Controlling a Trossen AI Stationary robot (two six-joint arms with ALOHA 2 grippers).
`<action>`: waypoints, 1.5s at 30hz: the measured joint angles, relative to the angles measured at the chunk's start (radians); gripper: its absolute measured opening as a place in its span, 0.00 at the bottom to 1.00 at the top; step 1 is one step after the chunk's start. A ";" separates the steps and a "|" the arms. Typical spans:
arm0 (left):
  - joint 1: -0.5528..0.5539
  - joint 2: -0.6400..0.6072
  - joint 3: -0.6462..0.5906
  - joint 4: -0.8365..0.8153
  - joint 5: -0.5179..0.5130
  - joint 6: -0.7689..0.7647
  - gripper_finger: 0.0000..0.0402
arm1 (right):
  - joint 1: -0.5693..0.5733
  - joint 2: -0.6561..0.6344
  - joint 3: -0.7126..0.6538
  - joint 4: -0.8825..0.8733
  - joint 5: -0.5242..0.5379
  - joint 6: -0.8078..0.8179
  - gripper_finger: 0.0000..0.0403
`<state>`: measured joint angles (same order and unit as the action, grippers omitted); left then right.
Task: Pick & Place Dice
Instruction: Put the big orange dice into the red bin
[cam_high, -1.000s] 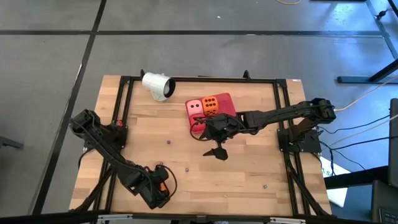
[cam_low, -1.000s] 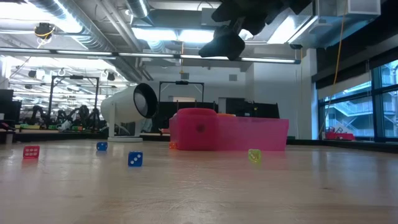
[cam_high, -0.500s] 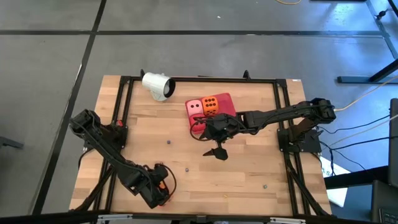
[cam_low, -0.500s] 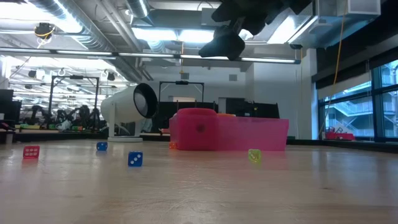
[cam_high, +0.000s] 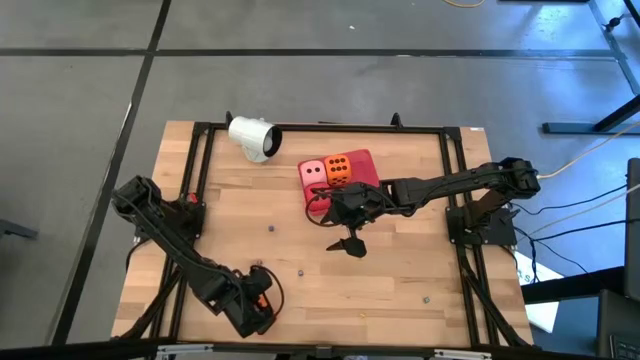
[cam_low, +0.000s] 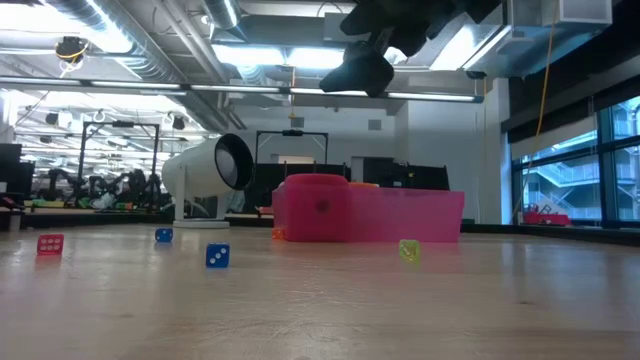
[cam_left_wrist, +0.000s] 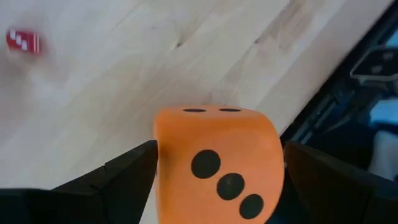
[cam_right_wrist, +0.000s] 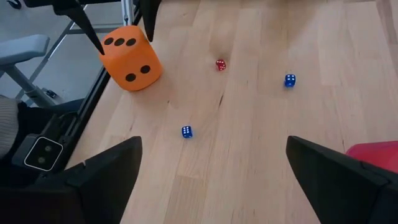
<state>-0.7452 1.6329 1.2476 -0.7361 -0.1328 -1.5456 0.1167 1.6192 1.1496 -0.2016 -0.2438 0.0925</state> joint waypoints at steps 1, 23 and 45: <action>0.001 0.000 0.000 0.000 0.004 -0.029 0.86 | 0.000 0.000 0.000 0.000 0.000 0.000 0.98; -0.001 -0.002 0.001 -0.128 0.047 0.036 0.86 | 0.000 0.000 0.000 0.000 0.000 0.000 0.98; 0.011 -0.002 0.132 -0.270 0.017 0.015 1.00 | 0.000 0.000 0.000 0.000 0.000 0.000 0.98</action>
<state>-0.7342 1.6314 1.3798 -1.0065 -0.1160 -1.5305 0.1167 1.6192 1.1496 -0.2017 -0.2440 0.0925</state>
